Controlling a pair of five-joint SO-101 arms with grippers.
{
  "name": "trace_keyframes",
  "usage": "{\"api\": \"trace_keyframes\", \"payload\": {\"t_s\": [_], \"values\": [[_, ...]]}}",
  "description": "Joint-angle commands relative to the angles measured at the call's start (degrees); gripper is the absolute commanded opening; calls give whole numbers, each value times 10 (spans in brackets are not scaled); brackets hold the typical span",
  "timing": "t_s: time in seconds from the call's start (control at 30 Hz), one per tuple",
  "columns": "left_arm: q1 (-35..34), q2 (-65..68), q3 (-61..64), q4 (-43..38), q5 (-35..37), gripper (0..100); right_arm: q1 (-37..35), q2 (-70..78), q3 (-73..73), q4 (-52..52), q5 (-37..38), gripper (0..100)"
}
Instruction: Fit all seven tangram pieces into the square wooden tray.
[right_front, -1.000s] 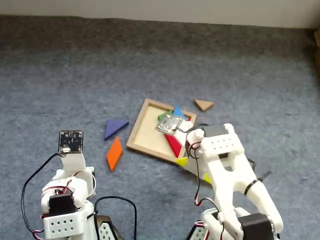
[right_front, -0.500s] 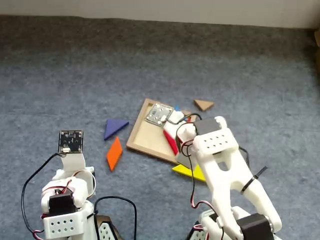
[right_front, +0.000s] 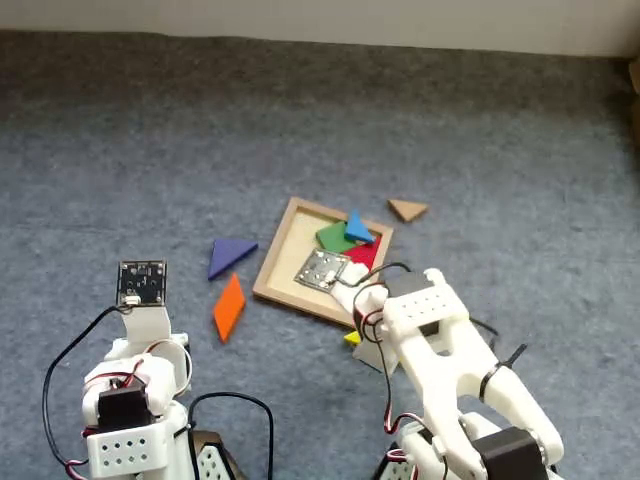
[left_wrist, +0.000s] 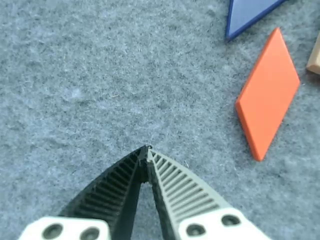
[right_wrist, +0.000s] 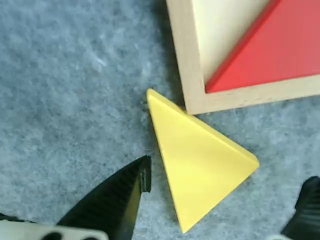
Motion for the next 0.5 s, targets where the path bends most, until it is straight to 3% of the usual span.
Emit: {"api": "trace_keyframes", "payload": {"t_s": [0.0, 0.47], "values": [[-7, -15, 11, -1, -2, 7, -5, -15, 9, -32, -4, 426], [-7, -15, 11, -1, -2, 7, -19, -15, 48, -76, -2, 422]]}}
